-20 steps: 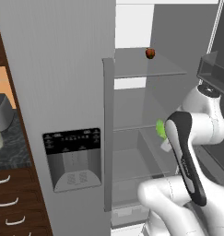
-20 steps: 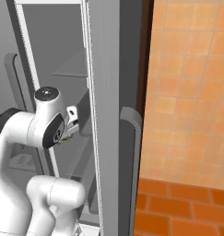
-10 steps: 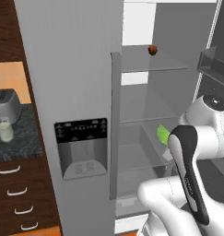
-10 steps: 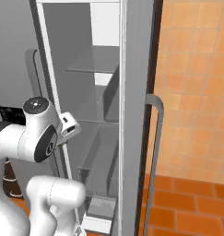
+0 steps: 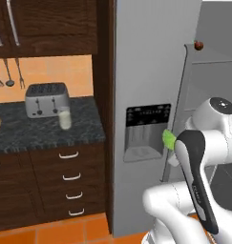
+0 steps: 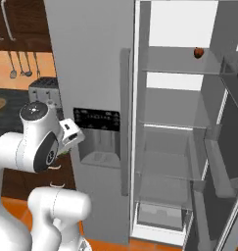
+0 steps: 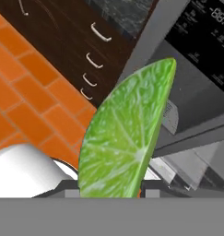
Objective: Grab a lemon wedge from the fridge and one ice cube from the ice bowl, and put them in the glass of lemonade.
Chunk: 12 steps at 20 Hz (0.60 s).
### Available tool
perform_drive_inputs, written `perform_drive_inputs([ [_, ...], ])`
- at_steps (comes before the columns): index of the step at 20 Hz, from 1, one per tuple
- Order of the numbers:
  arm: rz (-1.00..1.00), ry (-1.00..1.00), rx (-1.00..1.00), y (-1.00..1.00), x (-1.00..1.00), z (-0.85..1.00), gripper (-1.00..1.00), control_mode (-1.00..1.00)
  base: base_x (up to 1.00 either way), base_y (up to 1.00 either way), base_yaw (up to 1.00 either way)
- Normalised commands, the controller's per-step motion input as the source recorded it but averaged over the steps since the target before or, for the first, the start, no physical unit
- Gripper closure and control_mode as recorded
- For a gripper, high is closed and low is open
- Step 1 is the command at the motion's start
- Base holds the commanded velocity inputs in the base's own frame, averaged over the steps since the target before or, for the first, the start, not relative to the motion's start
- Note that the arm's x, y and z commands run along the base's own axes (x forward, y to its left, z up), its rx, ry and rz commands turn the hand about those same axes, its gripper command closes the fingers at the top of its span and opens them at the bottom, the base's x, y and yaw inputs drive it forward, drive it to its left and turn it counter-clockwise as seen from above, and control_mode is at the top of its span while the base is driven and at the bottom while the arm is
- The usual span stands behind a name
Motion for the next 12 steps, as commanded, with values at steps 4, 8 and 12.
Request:
perform_drive_inputs([
  [4,0.00,0.00,0.00,0.00,0.00,0.00,1.00,1.00,0.00,1.00,-0.06],
  [8,0.00,0.00,0.00,0.00,0.00,0.00,1.00,1.00,0.16,1.00,-0.11],
  [12,0.00,0.00,0.00,0.00,0.00,0.00,1.00,1.00,0.31,0.96,-0.13],
])
